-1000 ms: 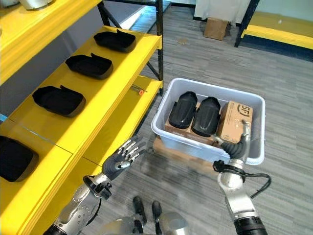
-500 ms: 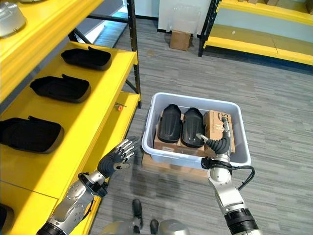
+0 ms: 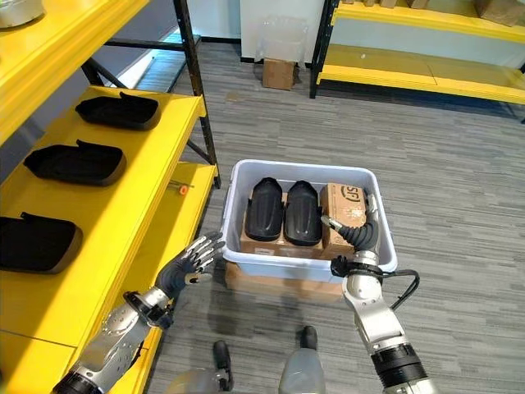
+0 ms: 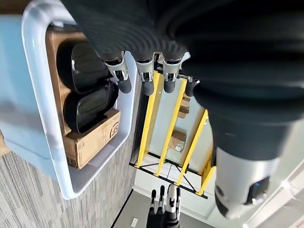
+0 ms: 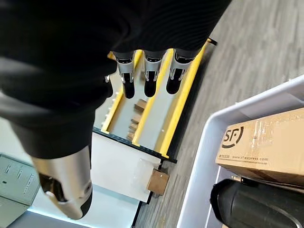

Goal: Move parts from the plastic box to the shelf.

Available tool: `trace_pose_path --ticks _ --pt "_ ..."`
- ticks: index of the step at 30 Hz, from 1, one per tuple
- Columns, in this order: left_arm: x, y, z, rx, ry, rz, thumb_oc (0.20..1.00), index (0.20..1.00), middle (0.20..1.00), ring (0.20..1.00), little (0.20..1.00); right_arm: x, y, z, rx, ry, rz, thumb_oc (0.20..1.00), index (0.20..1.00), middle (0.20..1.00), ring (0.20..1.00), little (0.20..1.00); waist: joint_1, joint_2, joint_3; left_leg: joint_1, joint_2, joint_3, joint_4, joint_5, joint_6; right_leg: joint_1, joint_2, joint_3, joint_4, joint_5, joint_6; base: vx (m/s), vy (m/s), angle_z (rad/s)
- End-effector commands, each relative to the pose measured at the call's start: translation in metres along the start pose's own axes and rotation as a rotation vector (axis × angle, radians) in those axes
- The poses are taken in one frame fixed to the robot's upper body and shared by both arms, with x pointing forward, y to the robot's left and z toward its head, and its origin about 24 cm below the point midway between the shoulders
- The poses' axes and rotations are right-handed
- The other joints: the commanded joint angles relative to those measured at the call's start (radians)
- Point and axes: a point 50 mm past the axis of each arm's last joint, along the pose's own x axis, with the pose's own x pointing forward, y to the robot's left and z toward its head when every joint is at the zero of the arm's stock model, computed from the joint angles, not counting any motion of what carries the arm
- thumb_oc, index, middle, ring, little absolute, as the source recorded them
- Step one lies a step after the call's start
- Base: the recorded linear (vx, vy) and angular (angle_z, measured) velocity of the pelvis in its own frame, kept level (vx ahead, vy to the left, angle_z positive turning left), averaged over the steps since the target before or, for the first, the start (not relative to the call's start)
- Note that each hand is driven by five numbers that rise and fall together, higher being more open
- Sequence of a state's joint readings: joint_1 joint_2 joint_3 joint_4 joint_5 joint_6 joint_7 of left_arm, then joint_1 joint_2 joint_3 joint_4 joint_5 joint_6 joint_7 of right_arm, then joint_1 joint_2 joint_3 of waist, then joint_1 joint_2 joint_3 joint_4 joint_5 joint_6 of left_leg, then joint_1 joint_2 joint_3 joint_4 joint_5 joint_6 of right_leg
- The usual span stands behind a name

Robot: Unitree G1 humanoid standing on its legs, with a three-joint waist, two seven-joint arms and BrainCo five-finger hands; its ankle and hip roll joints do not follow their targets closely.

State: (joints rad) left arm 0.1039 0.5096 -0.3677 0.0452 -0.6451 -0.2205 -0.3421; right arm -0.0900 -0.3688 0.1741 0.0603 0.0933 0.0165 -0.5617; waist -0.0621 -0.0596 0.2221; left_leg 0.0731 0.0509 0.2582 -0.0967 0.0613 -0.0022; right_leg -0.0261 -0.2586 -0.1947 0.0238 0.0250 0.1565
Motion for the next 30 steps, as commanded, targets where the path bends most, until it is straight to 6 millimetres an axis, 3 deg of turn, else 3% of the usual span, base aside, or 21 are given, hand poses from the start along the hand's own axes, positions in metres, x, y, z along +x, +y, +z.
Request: trace_pose_path --ticks 1,10,18,23,26,27,28,30 --pt "0.011 -0.006 0.020 -0.013 -0.135 -0.007 1.000 1.000 1.000 1.000 1.000 0.013 -0.009 0.023 -0.029 -0.123 -0.035 1.000 1.000 1.000 1.000 1.000 -0.002 0.063 -0.004 0.084 0.039 0.095 0.013 -0.133 0.018 -0.011 0.067 -0.056 0.097 0.001 0.004 0.05 -0.180 -0.02" --pt "0.000 -0.010 0.009 -0.038 -0.119 0.021 1.000 1.000 1.000 1.000 1.000 0.017 -0.018 0.018 -0.091 -0.125 -0.060 1.000 1.000 1.000 1.000 1.000 0.013 0.061 -0.021 0.085 0.099 0.121 0.019 -0.104 -0.035 0.091 0.122 -0.120 0.064 -0.103 -0.046 0.11 -0.188 -0.12" --pt "0.008 -0.009 0.015 -0.051 -0.160 0.030 1.000 1.000 1.000 1.000 1.000 0.025 -0.026 0.025 -0.119 -0.166 -0.102 1.000 1.000 1.000 1.000 1.000 0.000 0.062 0.007 0.019 0.138 0.099 0.147 -0.115 -0.043 0.067 0.153 -0.101 0.148 -0.157 -0.113 0.06 -0.165 0.06" --pt "0.010 -0.011 0.021 -0.100 -0.216 0.010 1.000 1.000 1.000 1.000 1.000 0.023 -0.027 0.027 -0.167 -0.190 -0.074 1.000 1.000 1.000 1.000 1.000 -0.020 0.059 0.015 0.007 0.149 0.087 0.250 -0.154 -0.047 0.065 0.161 -0.065 0.194 -0.199 -0.125 0.11 -0.140 -0.02" --pt "0.011 -0.010 0.023 -0.086 -0.212 0.016 1.000 1.000 1.000 1.000 1.000 0.020 -0.028 0.026 -0.179 -0.199 -0.054 1.000 1.000 1.000 1.000 1.000 -0.027 0.054 0.024 -0.057 0.181 0.090 0.411 -0.087 -0.079 0.084 0.184 -0.059 0.175 -0.200 -0.151 0.06 -0.159 -0.09" --pt "0.011 -0.010 0.022 -0.066 -0.205 0.025 1.000 1.000 1.000 1.000 1.000 0.019 -0.025 0.023 -0.166 -0.200 -0.053 1.000 1.000 1.000 1.000 1.000 -0.012 0.059 0.047 -0.141 0.172 0.040 0.402 -0.029 -0.075 0.084 0.206 -0.030 0.170 -0.189 -0.159 0.06 -0.093 0.06" --pt "0.010 -0.010 0.022 -0.068 -0.206 0.027 1.000 1.000 1.000 1.000 1.000 0.019 -0.025 0.023 -0.160 -0.199 -0.052 1.000 1.000 1.000 1.000 1.000 -0.012 0.061 0.049 -0.139 0.175 0.040 0.379 -0.021 -0.077 0.085 0.208 -0.027 0.171 -0.192 -0.158 0.10 0.045 -0.02" --pt "0.009 -0.009 0.022 -0.063 -0.200 0.025 1.000 1.000 1.000 1.000 1.000 0.019 -0.027 0.026 -0.156 -0.205 -0.069 1.000 1.000 1.000 1.000 1.000 -0.020 0.070 0.046 -0.124 0.222 0.049 0.229 0.062 -0.103 0.095 0.211 -0.029 0.166 -0.205 -0.150 0.14 0.188 -0.32"
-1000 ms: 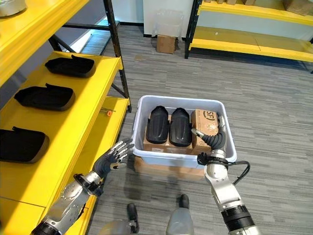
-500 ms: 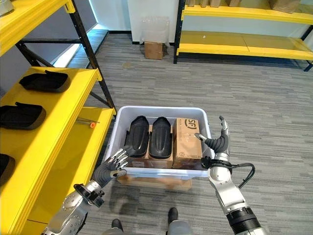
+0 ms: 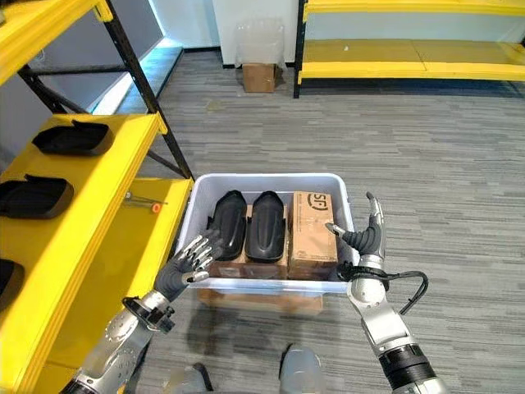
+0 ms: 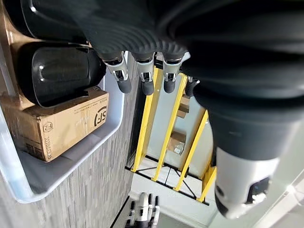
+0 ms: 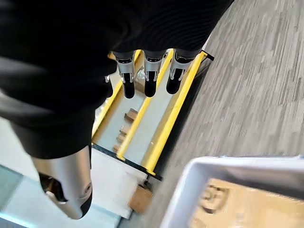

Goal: Move parts from the plastic box to the shelf.

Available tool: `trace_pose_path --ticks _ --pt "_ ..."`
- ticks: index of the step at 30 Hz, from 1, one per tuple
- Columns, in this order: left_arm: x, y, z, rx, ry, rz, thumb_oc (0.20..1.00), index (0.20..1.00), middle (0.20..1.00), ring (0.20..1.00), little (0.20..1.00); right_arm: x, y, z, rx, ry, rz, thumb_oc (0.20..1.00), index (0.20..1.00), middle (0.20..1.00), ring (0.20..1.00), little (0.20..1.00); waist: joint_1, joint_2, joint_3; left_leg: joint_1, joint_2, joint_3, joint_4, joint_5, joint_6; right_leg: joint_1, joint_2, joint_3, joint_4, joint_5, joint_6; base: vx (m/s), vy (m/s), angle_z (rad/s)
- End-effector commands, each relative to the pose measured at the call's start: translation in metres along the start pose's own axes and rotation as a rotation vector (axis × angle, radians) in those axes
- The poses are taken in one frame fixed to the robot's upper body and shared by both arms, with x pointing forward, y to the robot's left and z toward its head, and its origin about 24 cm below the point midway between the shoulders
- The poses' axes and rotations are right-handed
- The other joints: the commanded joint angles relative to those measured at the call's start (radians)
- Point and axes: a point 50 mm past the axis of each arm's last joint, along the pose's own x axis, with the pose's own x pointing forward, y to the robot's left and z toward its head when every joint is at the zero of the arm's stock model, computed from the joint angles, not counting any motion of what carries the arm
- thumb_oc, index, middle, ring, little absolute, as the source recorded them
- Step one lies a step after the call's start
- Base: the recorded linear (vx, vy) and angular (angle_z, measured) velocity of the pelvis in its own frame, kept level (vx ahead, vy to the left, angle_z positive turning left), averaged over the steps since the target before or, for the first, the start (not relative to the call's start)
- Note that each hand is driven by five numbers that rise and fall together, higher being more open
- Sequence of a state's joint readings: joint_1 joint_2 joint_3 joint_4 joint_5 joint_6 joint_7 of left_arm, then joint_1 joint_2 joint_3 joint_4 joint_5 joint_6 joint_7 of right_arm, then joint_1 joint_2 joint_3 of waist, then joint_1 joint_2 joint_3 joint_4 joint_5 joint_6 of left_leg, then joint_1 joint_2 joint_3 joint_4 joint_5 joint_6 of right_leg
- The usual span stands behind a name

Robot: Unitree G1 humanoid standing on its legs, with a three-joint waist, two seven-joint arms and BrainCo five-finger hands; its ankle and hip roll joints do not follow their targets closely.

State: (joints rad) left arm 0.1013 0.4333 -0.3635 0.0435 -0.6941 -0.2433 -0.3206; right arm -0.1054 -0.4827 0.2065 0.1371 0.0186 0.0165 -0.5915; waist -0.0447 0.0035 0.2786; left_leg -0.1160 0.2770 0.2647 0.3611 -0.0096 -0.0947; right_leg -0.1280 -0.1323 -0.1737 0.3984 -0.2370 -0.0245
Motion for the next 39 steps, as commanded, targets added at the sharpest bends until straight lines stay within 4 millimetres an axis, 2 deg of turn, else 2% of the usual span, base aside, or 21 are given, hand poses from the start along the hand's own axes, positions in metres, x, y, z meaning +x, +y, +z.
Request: trace_pose_path --ticks 1,2,4,7,9,13,26,33,39 --pt "0.003 -0.003 0.021 0.036 -0.113 -0.020 1.000 1.000 1.000 1.000 1.000 0.011 -0.016 0.033 0.053 -0.161 -0.072 1.000 1.000 1.000 1.000 1.000 -0.041 0.009 -0.012 0.063 0.013 0.035 -0.284 0.176 -0.020 0.201 0.080 -0.052 -0.210 0.057 0.035 0.14 0.248 -0.24" --pt "0.004 -0.002 0.021 0.031 -0.113 -0.026 1.000 1.000 1.000 1.000 1.000 0.010 -0.017 0.033 0.060 -0.156 -0.073 1.000 1.000 1.000 1.000 1.000 -0.042 0.011 -0.012 0.053 0.025 0.013 -0.331 0.206 -0.029 0.203 0.075 -0.044 -0.209 0.052 0.037 0.17 0.278 -0.13" --pt "0.006 -0.001 0.022 0.018 -0.124 -0.013 1.000 1.000 1.000 1.000 1.000 0.012 -0.014 0.031 0.066 -0.156 -0.051 1.000 1.000 1.000 1.000 1.000 -0.033 0.020 0.001 0.041 -0.002 -0.066 -0.357 0.174 -0.022 0.206 0.068 0.009 -0.165 0.026 0.043 0.20 0.274 -0.29" --pt "0.007 0.001 0.024 0.017 -0.132 -0.007 1.000 1.000 1.000 1.000 1.000 0.012 -0.012 0.032 0.081 -0.150 -0.032 1.000 1.000 1.000 1.000 1.000 -0.040 0.028 -0.003 0.076 -0.001 -0.035 -0.361 0.133 -0.011 0.196 0.070 0.010 -0.137 0.015 0.038 0.13 0.193 -0.88" --pt "0.007 0.003 0.023 0.034 -0.113 -0.002 1.000 1.000 1.000 1.000 1.000 0.010 -0.009 0.030 0.093 -0.127 -0.019 1.000 1.000 1.000 1.000 1.000 -0.045 0.030 -0.009 0.103 -0.016 -0.022 -0.361 0.102 -0.004 0.189 0.072 0.009 -0.119 0.010 0.039 0.12 0.126 -0.41" --pt "0.006 0.000 0.020 0.084 -0.085 -0.021 1.000 1.000 1.000 1.000 1.000 0.010 -0.011 0.030 0.093 -0.122 -0.019 1.000 1.000 1.000 1.000 1.000 -0.040 0.040 -0.014 0.132 -0.056 -0.043 -0.379 0.079 -0.002 0.176 0.070 0.009 -0.127 0.020 0.044 0.10 0.096 0.07" --pt "0.006 -0.006 0.017 0.049 -0.072 -0.026 1.000 1.000 1.000 1.000 1.000 0.011 -0.006 0.045 0.142 -0.165 0.077 1.000 1.000 1.000 1.000 1.000 -0.023 0.057 0.003 0.094 -0.091 -0.067 -0.380 0.070 -0.001 0.135 0.053 -0.007 -0.136 0.028 0.046 0.01 0.025 0.00" --pt "0.017 -0.011 0.041 0.037 -0.197 -0.069 1.000 1.000 1.000 1.000 1.000 0.016 0.007 0.076 0.232 -0.257 0.209 1.000 1.000 1.000 1.000 1.000 0.004 0.080 0.078 0.009 -0.105 -0.091 -0.373 0.075 -0.002 0.022 0.047 -0.022 -0.085 0.019 0.044 -0.14 0.026 0.01" --pt "0.026 -0.011 0.057 0.053 -0.276 -0.055 1.000 1.000 1.000 1.000 1.000 0.011 0.026 0.091 0.245 -0.315 0.304 1.000 1.000 1.000 1.000 1.000 0.019 0.086 0.124 -0.038 -0.117 -0.106 -0.372 0.079 0.001 -0.044 0.051 -0.019 -0.056 0.018 0.042 -0.09 0.001 0.04"
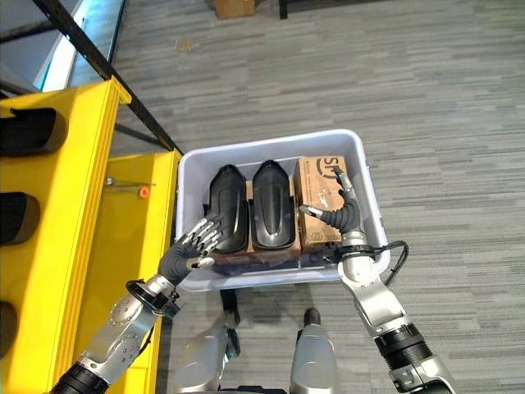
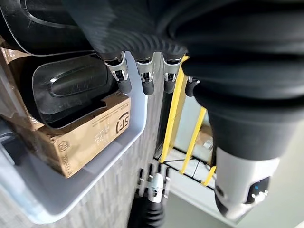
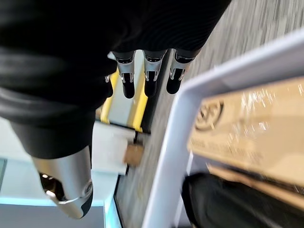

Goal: Move parts from the plastic box to the shelf.

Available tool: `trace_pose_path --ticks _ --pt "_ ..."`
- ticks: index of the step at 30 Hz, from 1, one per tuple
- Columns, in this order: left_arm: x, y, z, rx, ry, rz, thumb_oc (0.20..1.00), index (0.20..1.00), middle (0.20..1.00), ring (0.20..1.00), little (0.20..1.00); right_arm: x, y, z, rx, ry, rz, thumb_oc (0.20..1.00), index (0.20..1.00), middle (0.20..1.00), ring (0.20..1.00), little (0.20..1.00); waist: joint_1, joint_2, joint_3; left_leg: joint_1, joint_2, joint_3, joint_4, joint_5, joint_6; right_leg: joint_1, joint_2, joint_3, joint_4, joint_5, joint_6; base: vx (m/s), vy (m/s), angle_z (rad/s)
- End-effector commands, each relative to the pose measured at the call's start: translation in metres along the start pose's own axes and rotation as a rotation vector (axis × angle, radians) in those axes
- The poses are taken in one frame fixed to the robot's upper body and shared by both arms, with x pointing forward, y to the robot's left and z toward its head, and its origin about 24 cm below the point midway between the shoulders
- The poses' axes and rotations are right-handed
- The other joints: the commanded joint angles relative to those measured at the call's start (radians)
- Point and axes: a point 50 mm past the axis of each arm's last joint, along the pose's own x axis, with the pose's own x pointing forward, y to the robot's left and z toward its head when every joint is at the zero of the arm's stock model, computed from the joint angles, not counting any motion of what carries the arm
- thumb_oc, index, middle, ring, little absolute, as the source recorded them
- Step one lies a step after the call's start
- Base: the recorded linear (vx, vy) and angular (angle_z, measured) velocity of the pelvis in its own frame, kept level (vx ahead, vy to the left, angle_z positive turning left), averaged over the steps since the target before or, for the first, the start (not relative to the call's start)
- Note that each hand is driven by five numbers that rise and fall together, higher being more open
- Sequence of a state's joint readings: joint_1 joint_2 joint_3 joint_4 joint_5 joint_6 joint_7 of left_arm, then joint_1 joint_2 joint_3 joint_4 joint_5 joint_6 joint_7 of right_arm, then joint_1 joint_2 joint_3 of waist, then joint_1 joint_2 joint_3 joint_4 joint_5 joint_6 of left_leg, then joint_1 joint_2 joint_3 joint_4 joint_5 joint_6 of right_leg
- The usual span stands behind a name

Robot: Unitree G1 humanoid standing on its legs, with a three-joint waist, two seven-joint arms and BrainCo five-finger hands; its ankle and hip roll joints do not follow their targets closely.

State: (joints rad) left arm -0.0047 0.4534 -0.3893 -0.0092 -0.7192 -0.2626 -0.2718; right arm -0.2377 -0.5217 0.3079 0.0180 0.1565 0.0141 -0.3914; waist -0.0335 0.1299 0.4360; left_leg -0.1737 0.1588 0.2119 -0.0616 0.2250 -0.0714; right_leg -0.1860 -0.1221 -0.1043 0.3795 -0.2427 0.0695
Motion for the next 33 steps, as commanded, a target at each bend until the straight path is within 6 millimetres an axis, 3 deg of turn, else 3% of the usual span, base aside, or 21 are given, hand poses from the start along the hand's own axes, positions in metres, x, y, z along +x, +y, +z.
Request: trace_pose_path --ticks 1,3,5,10,19,27,33 --pt "0.006 -0.003 0.028 0.016 -0.169 0.001 1.000 1.000 1.000 1.000 1.000 0.006 0.006 0.031 0.068 -0.152 0.031 1.000 1.000 1.000 1.000 1.000 0.010 -0.041 -0.028 0.012 0.000 -0.056 0.053 -0.156 -0.022 0.004 0.040 -0.089 -0.029 0.023 -0.052 -0.11 -0.037 0.05" --pt "0.011 -0.005 0.036 0.031 -0.208 -0.014 1.000 1.000 1.000 1.000 1.000 0.009 0.016 0.035 0.106 -0.150 0.053 1.000 1.000 1.000 1.000 1.000 0.025 -0.039 -0.001 -0.022 -0.008 -0.072 0.070 -0.156 -0.018 -0.032 0.042 -0.091 -0.004 0.021 -0.056 -0.12 -0.045 0.02" --pt "0.015 -0.009 0.037 -0.102 -0.207 -0.082 1.000 1.000 1.000 1.000 1.000 0.010 0.019 0.039 0.119 -0.163 0.062 1.000 1.000 1.000 1.000 1.000 0.032 -0.038 0.015 -0.045 -0.014 -0.082 0.079 -0.156 -0.016 -0.058 0.046 -0.092 0.011 0.021 -0.057 -0.08 -0.023 0.06" --pt "0.021 -0.014 0.043 -0.036 -0.231 -0.074 1.000 1.000 1.000 1.000 1.000 0.011 0.030 0.042 0.132 -0.169 0.071 1.000 1.000 1.000 1.000 1.000 0.038 -0.038 0.043 -0.082 -0.019 -0.094 0.102 -0.158 -0.010 -0.100 0.050 -0.086 0.053 0.016 -0.059 -0.04 -0.014 0.06" --pt "0.025 -0.017 0.036 0.023 -0.158 -0.089 1.000 1.000 1.000 1.000 1.000 0.013 0.033 0.042 0.101 -0.175 -0.023 1.000 1.000 1.000 1.000 1.000 0.040 -0.024 0.084 -0.128 -0.029 -0.089 0.115 -0.156 -0.003 -0.157 0.053 -0.078 0.089 0.010 -0.063 -0.03 0.017 0.01" --pt "0.024 -0.014 0.038 0.016 -0.189 -0.062 1.000 1.000 1.000 1.000 1.000 0.019 0.033 0.050 0.108 -0.230 -0.164 1.000 1.000 1.000 1.000 1.000 0.050 -0.001 0.084 -0.167 -0.037 -0.082 0.114 -0.153 0.002 -0.208 0.046 -0.077 0.116 0.003 -0.068 -0.01 0.035 -0.02" --pt "0.025 -0.019 0.038 0.011 -0.201 -0.065 1.000 1.000 1.000 1.000 1.000 0.022 0.035 0.052 0.124 -0.215 -0.160 1.000 1.000 1.000 1.000 1.000 0.052 0.018 0.084 -0.186 -0.048 -0.079 0.113 -0.151 0.005 -0.240 0.042 -0.070 0.136 -0.002 -0.068 0.00 0.046 0.01"
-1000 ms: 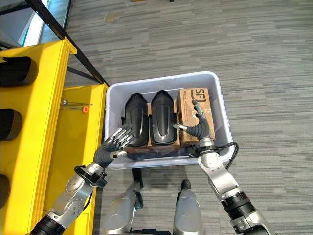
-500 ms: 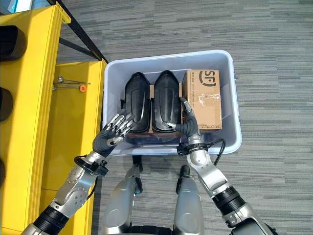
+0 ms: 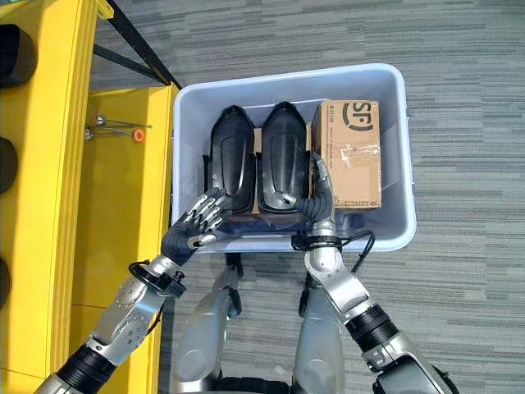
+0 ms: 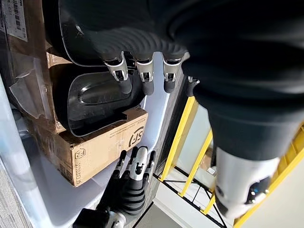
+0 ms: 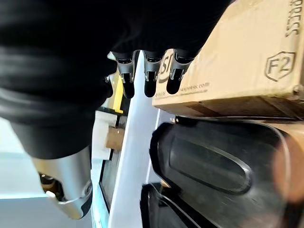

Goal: Move parts from the plastic box to the shelf.

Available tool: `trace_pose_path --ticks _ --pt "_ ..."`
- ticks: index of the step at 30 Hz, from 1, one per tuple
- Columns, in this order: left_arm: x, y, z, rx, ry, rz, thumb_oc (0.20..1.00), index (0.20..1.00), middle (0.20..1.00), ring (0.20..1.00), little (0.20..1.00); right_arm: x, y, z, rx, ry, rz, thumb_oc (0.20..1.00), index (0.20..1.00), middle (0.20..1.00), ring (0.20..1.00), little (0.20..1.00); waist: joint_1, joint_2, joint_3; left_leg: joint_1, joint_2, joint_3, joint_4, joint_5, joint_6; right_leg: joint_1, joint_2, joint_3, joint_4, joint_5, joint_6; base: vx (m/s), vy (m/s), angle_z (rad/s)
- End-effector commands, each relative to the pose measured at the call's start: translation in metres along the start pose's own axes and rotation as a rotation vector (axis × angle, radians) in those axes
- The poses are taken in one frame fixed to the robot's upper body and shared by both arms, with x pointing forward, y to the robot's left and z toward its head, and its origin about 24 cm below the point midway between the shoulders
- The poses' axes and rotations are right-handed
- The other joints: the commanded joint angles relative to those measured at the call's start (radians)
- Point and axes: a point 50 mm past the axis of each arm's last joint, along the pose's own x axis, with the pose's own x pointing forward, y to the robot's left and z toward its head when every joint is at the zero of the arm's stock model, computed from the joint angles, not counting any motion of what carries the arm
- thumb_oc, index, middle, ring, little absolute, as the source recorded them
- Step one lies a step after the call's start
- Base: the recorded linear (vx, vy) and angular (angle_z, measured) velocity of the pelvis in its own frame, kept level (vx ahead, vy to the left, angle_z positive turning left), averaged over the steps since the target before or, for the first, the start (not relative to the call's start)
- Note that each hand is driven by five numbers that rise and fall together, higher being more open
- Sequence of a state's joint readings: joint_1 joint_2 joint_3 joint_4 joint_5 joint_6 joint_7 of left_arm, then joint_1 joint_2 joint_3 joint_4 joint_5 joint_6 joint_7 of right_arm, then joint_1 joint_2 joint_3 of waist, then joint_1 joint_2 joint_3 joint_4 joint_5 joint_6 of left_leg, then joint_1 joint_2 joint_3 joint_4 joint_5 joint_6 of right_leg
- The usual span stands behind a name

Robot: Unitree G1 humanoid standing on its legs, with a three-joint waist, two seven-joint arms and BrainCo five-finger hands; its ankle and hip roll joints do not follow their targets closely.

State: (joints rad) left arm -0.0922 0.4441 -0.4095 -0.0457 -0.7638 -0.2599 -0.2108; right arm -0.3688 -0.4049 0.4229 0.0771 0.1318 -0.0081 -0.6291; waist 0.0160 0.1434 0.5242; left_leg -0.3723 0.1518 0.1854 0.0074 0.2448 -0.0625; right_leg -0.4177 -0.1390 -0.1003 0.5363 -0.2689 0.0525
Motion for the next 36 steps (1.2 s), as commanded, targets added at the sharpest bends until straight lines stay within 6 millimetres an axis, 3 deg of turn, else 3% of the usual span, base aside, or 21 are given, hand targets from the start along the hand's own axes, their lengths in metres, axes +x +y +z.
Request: trace_pose_path --ticks 1,10,14,26,36 --pt "0.005 -0.012 0.017 0.030 -0.111 -0.052 1.000 1.000 1.000 1.000 1.000 0.010 0.002 0.027 0.048 -0.139 -0.025 1.000 1.000 1.000 1.000 1.000 0.002 0.005 -0.004 0.011 -0.042 -0.052 0.043 -0.171 -0.002 -0.011 0.059 -0.074 -0.020 0.025 -0.051 0.00 0.000 0.00" --pt "0.007 -0.015 0.017 0.047 -0.108 -0.052 1.000 1.000 1.000 1.000 1.000 0.018 0.005 0.034 0.056 -0.153 -0.094 1.000 1.000 1.000 1.000 1.000 0.006 0.016 -0.004 -0.018 -0.059 -0.047 0.040 -0.168 0.001 -0.053 0.054 -0.068 -0.002 0.021 -0.049 0.00 0.003 0.00" --pt "0.010 -0.015 0.021 -0.047 -0.153 -0.026 1.000 1.000 1.000 1.000 1.000 0.021 0.008 0.031 0.037 -0.128 -0.098 1.000 1.000 1.000 1.000 1.000 0.010 0.021 -0.004 -0.032 -0.066 -0.049 0.039 -0.167 0.004 -0.073 0.054 -0.065 0.006 0.021 -0.051 0.00 0.000 0.00" --pt "0.017 -0.024 0.037 -0.013 -0.240 -0.049 1.000 1.000 1.000 1.000 1.000 0.030 0.007 0.028 0.026 -0.091 -0.141 1.000 1.000 1.000 1.000 1.000 0.027 0.043 -0.004 -0.101 -0.086 -0.057 0.046 -0.161 0.010 -0.148 0.048 -0.065 0.038 0.022 -0.053 0.00 0.006 0.00" --pt "0.021 -0.029 0.035 0.024 -0.225 -0.064 1.000 1.000 1.000 1.000 1.000 0.038 0.007 0.030 0.049 -0.079 -0.178 1.000 1.000 1.000 1.000 1.000 0.037 0.057 -0.004 -0.155 -0.092 -0.055 0.049 -0.153 0.013 -0.201 0.048 -0.066 0.059 0.020 -0.056 0.00 0.007 0.00"
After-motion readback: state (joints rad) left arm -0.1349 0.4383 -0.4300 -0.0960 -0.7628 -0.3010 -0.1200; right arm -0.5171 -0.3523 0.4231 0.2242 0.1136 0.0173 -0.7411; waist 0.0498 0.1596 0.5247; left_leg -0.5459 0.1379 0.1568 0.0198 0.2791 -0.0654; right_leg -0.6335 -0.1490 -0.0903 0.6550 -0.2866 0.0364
